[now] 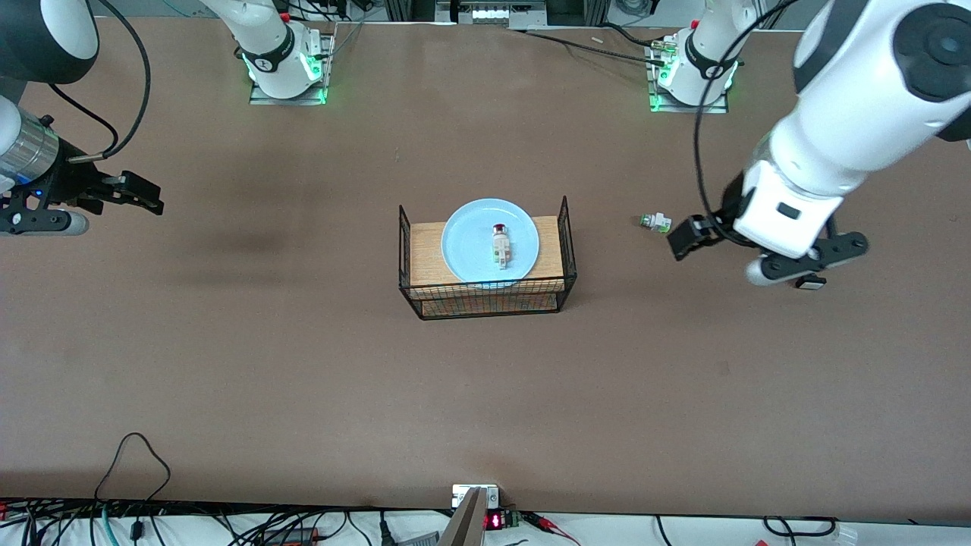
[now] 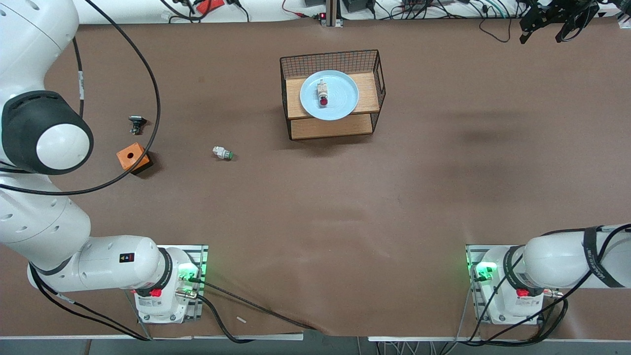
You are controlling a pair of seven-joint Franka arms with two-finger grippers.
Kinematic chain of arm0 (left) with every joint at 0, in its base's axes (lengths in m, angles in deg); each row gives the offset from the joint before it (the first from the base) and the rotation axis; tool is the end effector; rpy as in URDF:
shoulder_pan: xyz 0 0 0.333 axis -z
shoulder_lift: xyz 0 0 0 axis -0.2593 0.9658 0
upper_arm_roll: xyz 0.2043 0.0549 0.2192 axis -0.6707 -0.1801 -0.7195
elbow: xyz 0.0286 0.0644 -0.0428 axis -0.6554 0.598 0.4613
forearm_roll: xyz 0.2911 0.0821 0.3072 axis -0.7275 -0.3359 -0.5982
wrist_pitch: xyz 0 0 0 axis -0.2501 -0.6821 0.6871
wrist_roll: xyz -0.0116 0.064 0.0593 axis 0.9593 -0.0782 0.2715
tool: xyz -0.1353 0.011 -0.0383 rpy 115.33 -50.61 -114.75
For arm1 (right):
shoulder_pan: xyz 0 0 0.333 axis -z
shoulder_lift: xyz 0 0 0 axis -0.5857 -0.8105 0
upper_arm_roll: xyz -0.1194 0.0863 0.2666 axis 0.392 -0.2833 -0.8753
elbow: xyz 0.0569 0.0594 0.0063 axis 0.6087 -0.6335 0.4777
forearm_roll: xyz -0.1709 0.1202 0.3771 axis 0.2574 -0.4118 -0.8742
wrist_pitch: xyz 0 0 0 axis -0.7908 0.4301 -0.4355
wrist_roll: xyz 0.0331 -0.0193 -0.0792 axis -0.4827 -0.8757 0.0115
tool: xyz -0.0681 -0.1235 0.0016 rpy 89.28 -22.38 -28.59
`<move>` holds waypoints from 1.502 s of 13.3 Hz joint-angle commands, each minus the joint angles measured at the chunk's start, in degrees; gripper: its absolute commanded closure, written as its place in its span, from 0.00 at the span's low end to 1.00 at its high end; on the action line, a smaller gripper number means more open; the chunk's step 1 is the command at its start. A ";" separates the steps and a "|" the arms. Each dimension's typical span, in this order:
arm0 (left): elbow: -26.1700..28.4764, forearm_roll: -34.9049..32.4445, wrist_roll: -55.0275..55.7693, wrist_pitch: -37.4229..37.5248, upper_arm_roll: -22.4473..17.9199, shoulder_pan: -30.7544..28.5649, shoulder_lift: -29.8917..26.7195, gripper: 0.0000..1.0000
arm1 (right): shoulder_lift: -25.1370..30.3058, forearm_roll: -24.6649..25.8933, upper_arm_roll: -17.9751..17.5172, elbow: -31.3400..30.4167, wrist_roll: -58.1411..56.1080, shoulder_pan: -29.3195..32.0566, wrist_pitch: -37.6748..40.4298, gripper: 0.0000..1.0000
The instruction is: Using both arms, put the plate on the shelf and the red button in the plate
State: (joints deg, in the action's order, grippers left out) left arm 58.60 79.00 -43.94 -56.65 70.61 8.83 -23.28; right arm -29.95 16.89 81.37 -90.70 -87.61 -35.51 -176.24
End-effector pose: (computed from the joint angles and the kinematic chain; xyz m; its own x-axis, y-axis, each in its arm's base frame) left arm 0.6596 -0.1980 0.5446 0.9553 0.2954 -0.0133 0.2956 -0.9536 0.0572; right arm 0.5991 -0.0099 0.4803 0.9985 0.0082 -0.0541 0.0091 -0.9998 0.0165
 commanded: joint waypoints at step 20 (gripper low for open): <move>20.92 7.34 -35.13 -3.47 -28.72 5.50 -16.39 0.00 | -2.14 1.01 -0.57 4.60 -0.63 0.89 1.06 0.00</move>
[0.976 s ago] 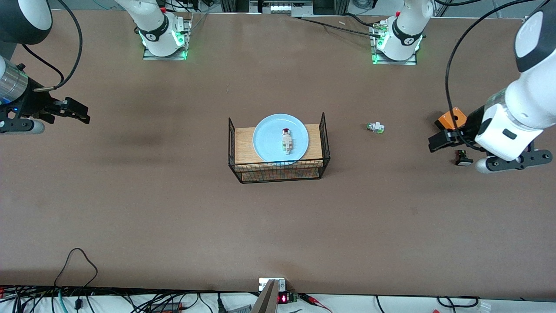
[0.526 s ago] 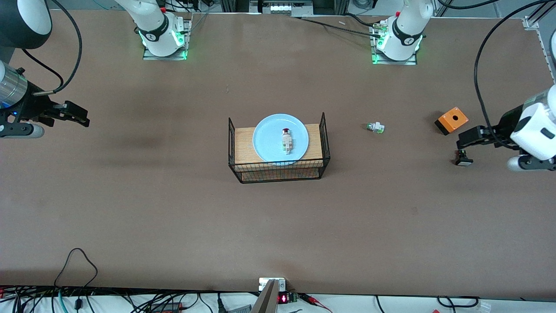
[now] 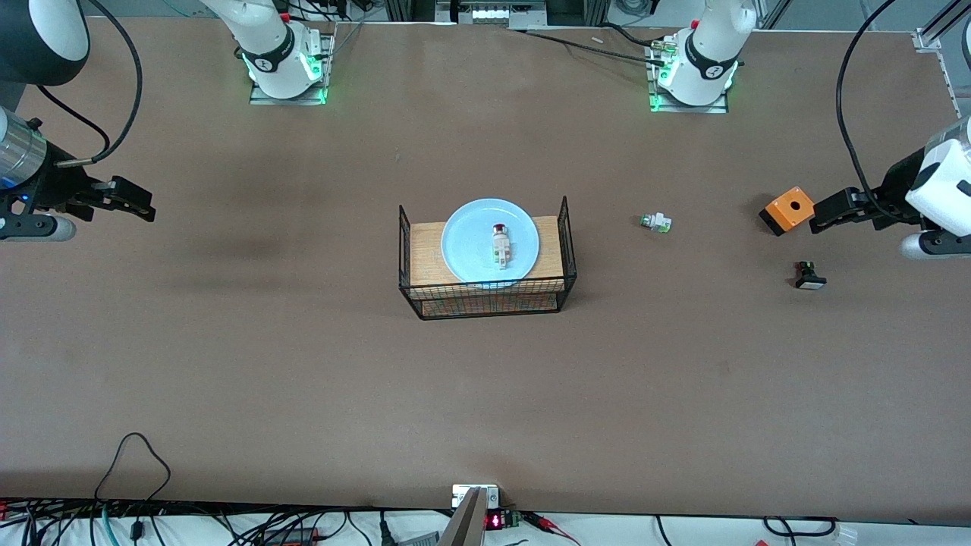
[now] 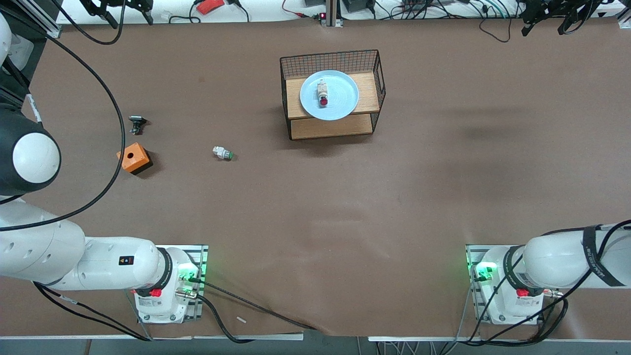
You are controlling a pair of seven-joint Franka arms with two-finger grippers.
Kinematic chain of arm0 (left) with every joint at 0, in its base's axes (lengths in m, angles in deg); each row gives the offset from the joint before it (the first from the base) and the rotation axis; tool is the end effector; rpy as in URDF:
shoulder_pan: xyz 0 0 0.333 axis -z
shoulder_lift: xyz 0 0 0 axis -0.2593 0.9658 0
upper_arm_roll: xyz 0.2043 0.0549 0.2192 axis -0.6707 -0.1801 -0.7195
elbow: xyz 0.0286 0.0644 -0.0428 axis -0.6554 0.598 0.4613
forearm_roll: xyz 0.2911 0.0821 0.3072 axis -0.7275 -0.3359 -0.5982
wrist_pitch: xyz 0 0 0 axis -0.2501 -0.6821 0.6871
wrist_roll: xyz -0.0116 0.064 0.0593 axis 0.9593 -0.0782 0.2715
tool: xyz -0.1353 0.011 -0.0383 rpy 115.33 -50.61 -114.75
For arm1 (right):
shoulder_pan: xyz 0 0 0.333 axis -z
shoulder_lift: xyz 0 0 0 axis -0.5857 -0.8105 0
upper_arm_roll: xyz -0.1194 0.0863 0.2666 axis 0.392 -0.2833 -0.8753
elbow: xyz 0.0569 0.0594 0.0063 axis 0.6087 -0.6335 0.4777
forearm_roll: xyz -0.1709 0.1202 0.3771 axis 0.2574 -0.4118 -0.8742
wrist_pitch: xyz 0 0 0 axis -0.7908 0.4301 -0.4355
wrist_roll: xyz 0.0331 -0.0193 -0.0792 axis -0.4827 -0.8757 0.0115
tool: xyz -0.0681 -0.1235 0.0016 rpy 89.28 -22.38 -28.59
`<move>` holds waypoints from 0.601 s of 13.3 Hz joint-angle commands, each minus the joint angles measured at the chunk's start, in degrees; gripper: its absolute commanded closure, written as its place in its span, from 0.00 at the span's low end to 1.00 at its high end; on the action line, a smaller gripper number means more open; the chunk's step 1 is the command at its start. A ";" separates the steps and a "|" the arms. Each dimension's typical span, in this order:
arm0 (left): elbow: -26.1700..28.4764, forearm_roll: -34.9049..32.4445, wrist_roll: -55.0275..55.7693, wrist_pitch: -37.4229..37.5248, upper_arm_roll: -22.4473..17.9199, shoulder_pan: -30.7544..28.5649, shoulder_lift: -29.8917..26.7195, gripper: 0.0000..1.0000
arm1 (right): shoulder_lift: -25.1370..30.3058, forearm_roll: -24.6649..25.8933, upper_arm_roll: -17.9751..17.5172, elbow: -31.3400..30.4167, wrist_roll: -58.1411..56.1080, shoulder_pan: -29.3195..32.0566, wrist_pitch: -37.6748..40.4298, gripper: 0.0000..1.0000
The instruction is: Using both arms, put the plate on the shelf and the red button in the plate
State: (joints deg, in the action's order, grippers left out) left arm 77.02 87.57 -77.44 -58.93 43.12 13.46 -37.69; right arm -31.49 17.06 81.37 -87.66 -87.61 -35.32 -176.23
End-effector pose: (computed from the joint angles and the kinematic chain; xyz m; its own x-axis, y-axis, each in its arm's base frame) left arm 0.6254 -0.0026 0.5263 0.9952 0.0845 -0.0495 0.0861 -0.9959 0.0293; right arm 0.6110 -0.0124 0.4912 0.9996 0.0053 -0.0282 0.0059 -0.9998 0.0202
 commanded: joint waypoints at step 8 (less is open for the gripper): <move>2.51 -1.22 -1.62 -0.13 -0.89 0.17 -2.51 0.00 | -0.60 0.84 -0.57 1.56 -0.72 0.69 1.13 0.00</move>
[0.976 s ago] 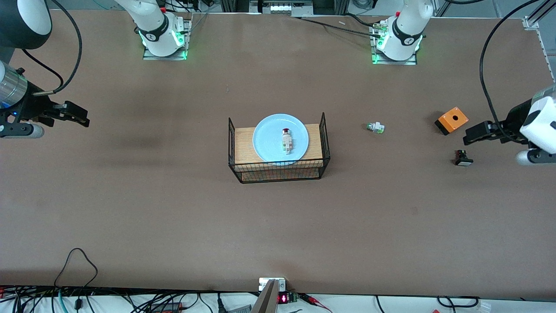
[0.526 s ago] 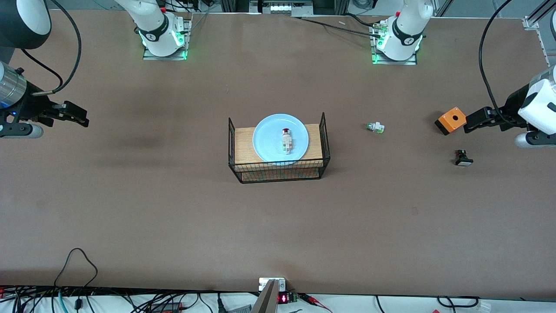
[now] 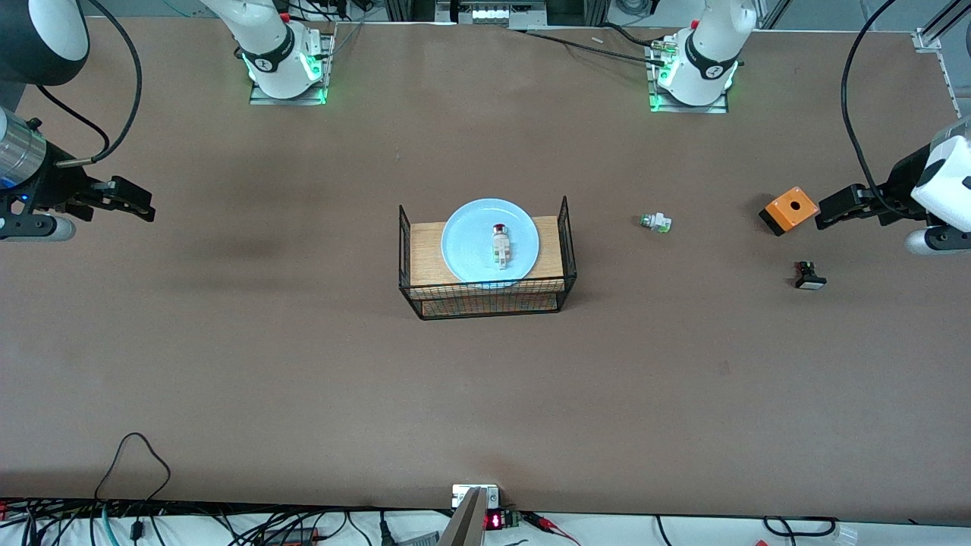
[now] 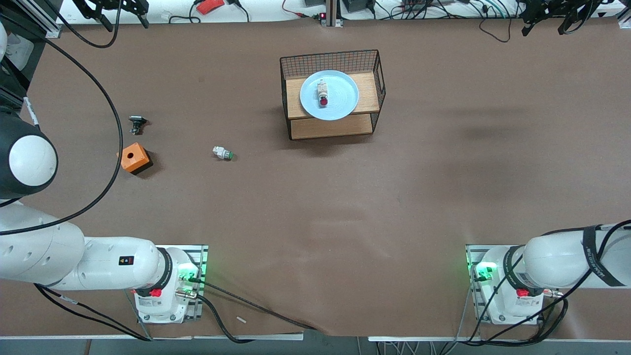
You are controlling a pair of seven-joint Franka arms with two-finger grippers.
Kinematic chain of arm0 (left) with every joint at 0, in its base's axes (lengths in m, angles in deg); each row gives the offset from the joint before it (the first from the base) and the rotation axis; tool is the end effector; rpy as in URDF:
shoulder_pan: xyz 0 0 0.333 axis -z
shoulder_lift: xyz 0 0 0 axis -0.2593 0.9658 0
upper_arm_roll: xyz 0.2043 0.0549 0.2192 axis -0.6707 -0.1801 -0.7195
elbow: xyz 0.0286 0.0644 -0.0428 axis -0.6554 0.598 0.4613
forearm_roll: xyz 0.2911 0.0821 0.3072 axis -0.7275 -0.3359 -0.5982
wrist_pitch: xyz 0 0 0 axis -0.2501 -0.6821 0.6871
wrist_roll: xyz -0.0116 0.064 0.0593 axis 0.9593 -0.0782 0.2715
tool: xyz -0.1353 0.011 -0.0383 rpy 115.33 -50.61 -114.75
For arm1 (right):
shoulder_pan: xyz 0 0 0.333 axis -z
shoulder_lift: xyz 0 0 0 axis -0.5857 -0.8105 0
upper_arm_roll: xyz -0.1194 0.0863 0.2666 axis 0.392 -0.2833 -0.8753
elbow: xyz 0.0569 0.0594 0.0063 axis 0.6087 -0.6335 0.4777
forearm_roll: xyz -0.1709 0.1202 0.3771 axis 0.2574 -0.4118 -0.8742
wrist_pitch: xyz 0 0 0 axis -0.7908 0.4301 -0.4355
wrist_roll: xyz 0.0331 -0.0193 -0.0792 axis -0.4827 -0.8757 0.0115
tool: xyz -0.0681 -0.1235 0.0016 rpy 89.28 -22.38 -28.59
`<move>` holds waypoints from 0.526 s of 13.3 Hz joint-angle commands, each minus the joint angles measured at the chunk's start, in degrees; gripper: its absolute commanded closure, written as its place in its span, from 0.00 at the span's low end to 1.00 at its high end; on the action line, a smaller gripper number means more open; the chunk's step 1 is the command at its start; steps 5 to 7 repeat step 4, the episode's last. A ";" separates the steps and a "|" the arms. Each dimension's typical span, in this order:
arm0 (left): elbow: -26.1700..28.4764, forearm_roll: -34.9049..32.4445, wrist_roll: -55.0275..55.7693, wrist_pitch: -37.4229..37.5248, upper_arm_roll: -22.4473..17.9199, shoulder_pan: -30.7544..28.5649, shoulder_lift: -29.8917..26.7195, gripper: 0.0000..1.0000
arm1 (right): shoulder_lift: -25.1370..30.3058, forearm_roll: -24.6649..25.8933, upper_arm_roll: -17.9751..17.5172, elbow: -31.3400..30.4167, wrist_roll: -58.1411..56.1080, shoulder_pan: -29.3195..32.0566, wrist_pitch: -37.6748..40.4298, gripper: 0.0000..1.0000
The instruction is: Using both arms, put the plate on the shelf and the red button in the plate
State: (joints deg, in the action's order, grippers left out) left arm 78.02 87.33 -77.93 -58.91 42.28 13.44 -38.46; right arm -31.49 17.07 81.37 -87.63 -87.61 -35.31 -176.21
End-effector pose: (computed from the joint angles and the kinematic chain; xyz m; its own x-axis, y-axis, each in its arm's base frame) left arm 0.6210 0.0069 0.5257 0.9945 0.0908 -0.0532 0.0921 -0.9955 0.0235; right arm 0.6111 -0.0125 0.4915 0.9996 0.0052 -0.0280 0.0058 -0.9998 0.0203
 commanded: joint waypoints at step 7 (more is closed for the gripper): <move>1.42 -0.99 -1.30 -0.24 -0.05 0.19 -1.92 0.00 | -0.60 0.83 -0.57 1.54 -0.63 0.60 1.12 0.00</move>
